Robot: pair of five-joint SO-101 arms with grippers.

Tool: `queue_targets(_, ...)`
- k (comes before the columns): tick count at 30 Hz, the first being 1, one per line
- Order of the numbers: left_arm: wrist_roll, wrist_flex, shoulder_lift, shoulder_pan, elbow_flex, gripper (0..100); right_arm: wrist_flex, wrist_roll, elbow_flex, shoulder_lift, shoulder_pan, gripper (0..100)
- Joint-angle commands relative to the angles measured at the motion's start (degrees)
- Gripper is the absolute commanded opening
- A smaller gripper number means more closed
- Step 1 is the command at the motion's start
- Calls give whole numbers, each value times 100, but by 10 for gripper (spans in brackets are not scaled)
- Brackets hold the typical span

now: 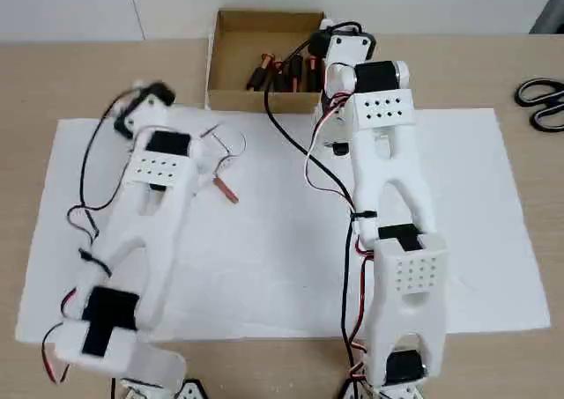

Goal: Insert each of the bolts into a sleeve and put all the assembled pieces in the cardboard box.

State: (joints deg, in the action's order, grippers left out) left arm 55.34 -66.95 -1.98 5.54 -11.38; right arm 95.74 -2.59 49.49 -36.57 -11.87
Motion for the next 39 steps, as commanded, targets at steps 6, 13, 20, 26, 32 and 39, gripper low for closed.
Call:
queue_targets(6,-949,-589,1002,-519,224,6,57,53,281,505,31,4)
queue_targets(13,-5160,-818,440,-431,-75,6,57,53,281,505,22,4)
queue_targets(20,-6066,-598,-738,-466,-31,6,57,53,281,505,13,4)
queue_targets(26,-6057,-343,-1257,-466,-31,9,66,53,281,505,13,4)
queue_targets(32,-6040,-343,-1266,-466,57,105,66,53,281,505,13,4)
queue_targets(39,-5934,-114,-1327,-589,48,103,66,53,281,505,13,4)
